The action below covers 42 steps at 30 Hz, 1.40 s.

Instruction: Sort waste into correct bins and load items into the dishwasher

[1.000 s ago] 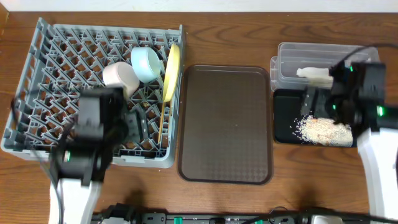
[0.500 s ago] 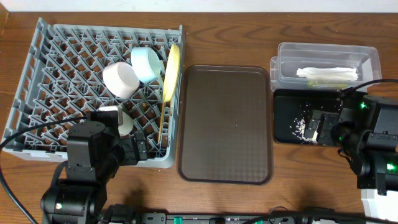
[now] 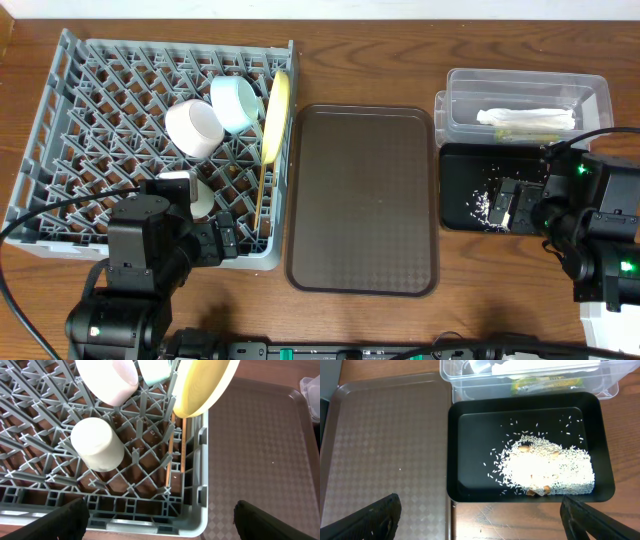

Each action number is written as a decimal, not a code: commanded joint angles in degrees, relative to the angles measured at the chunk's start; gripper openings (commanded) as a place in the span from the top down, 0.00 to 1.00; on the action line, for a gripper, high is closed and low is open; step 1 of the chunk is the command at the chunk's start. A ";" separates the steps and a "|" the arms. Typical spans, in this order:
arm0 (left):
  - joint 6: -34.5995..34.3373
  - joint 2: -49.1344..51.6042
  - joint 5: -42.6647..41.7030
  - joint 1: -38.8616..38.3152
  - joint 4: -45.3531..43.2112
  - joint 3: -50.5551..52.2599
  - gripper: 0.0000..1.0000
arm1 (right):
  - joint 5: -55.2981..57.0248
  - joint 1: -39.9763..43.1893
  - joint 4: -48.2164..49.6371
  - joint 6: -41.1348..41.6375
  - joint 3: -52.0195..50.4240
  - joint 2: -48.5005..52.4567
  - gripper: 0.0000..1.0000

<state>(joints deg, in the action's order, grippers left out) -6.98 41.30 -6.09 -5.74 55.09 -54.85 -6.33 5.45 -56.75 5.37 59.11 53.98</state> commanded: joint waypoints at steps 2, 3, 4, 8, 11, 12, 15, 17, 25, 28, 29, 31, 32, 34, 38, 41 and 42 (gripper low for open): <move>1.18 0.07 -0.76 0.20 0.09 0.42 0.05 | 0.52 -0.22 -0.09 -0.28 -0.39 0.02 0.01; 1.18 0.07 -0.76 0.20 0.09 0.42 0.04 | 0.52 -0.22 -0.11 -0.28 -0.39 0.02 0.01; 1.18 0.07 -0.76 0.20 0.09 0.42 0.05 | 0.52 -0.20 -0.11 -0.31 -0.39 0.00 0.01; 1.18 0.07 -0.76 0.17 0.09 0.42 0.04 | 1.44 -0.20 2.03 -0.66 -0.52 -1.77 0.01; 1.18 0.07 -0.76 0.20 0.09 0.42 0.04 | 1.51 -0.57 6.86 -1.27 -1.90 -4.20 0.01; 1.16 0.07 -0.76 0.20 0.09 0.42 0.04 | 1.62 -0.94 9.20 -1.57 -3.02 -5.57 0.01; 1.18 0.07 -0.76 0.20 0.09 0.42 0.04 | 1.60 -2.14 16.33 -2.32 -7.82 -10.51 0.01; 1.18 0.07 -0.76 0.20 0.09 0.42 0.04 | 1.60 -2.64 21.53 -2.32 -12.24 -14.62 0.01; 1.18 0.07 -0.76 0.20 0.09 0.42 0.04 | -0.13 -2.93 41.13 -2.25 -32.26 -32.74 0.01; 1.18 0.07 -0.76 0.20 0.09 0.42 0.04 | -0.11 -2.93 47.45 -2.25 -38.60 -38.45 0.01; 1.18 0.07 -0.76 0.20 0.09 0.42 0.04 | -0.11 -2.93 49.53 -2.25 -40.61 -40.15 0.01; 1.18 0.07 -0.76 0.20 0.09 0.42 0.04 | -0.11 -2.93 53.72 -2.25 -44.41 -43.15 0.01; 1.18 0.07 -0.76 0.20 0.09 0.42 0.04 | -0.11 -2.93 55.93 -2.25 -46.25 -44.50 0.01; 1.18 0.07 -0.76 0.20 0.09 0.42 0.04 | -0.13 -2.99 60.65 -2.25 -49.81 -46.84 0.01; 1.18 0.07 -0.76 0.20 0.09 0.42 0.04 | -0.11 -3.32 68.24 -2.27 -55.67 -50.21 0.01; 1.18 0.07 -0.76 0.20 0.09 0.42 0.04 | -0.09 -3.52 70.86 -2.29 -58.73 -52.33 0.01; 1.18 0.07 -0.76 0.20 0.11 0.42 0.04 | 0.13 -3.56 69.90 -2.60 -58.82 -53.16 0.01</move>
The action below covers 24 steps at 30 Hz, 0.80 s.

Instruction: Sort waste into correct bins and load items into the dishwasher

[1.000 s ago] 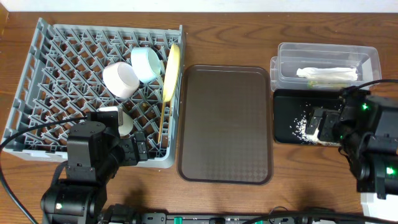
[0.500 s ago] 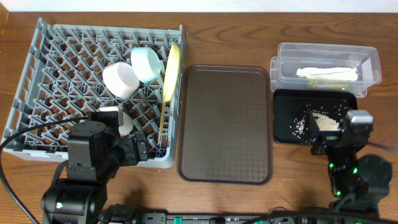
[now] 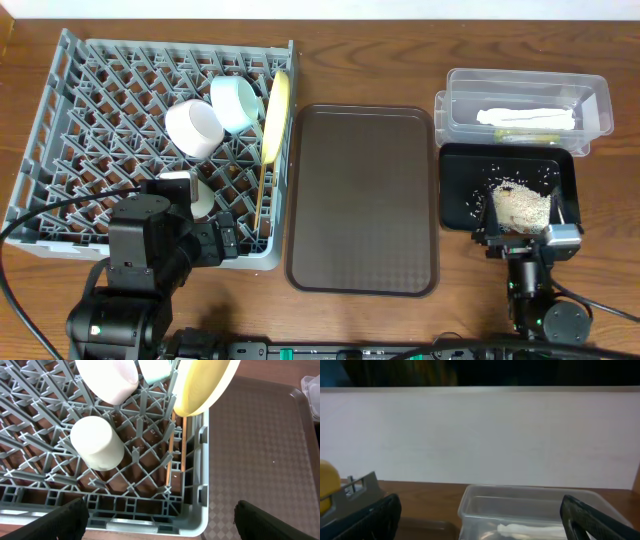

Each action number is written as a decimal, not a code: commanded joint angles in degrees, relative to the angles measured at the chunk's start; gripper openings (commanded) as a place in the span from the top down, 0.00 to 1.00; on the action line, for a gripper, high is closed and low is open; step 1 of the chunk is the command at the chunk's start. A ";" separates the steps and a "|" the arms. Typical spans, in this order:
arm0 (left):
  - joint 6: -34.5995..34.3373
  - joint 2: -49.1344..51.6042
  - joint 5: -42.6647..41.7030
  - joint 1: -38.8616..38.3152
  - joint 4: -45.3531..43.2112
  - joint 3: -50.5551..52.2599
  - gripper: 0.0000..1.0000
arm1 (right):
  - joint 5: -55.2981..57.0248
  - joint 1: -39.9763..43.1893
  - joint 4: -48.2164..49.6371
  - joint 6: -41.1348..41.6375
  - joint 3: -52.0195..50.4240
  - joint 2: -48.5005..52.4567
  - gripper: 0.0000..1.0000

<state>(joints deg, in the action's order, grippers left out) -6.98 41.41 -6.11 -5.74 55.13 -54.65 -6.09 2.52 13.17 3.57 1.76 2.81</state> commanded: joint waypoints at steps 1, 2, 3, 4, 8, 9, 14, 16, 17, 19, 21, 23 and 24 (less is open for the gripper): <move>1.18 -0.04 -0.74 0.20 0.04 0.22 0.04 | -0.15 -0.68 -0.66 -1.11 -1.44 -2.67 0.01; 1.18 -0.04 -0.74 0.20 0.04 0.22 0.04 | 0.02 -0.72 -0.50 -1.57 -1.44 -2.54 0.01; 1.18 -0.04 -0.74 0.20 0.04 0.22 0.04 | 0.02 -0.72 -0.52 -2.21 -1.44 -2.54 0.01; 1.18 -0.04 -0.74 0.20 0.04 0.22 0.04 | 0.02 -0.72 -0.59 -2.62 -1.44 -2.54 0.01; 1.18 -0.04 -0.74 0.20 0.04 0.22 0.04 | -0.04 -0.74 -4.96 -3.48 -1.44 -2.54 0.01; 1.18 -0.04 -0.74 0.20 0.04 0.22 0.04 | -0.46 -0.74 -7.72 -3.45 -1.44 -2.54 0.01; 1.18 -0.04 -0.74 0.20 0.04 0.22 0.04 | -2.34 -0.72 -16.85 -4.00 -1.44 -2.51 0.01; 1.18 -0.04 -0.74 0.20 0.04 0.22 0.04 | -2.32 -0.72 -16.83 -4.79 -1.44 -2.51 0.01; 1.18 -0.04 -0.74 0.20 0.04 0.22 0.04 | -2.34 -0.72 -16.83 -4.74 -1.44 -2.51 0.01; 1.18 -0.04 -0.74 0.20 0.04 0.22 0.04 | -2.32 -0.72 -16.81 -4.44 -1.44 -2.49 0.01; 1.18 -0.04 -0.74 0.20 0.04 0.22 0.04 | -2.32 -0.72 -16.81 -4.48 -1.44 -2.47 0.01; 1.18 -0.04 -0.74 0.20 0.04 0.22 0.04 | -2.32 -0.72 -16.81 -4.48 -1.44 -2.47 0.01; 1.18 -0.04 -0.74 0.20 0.04 0.22 0.04 | -2.32 -0.72 -16.81 -4.48 -1.44 -2.47 0.01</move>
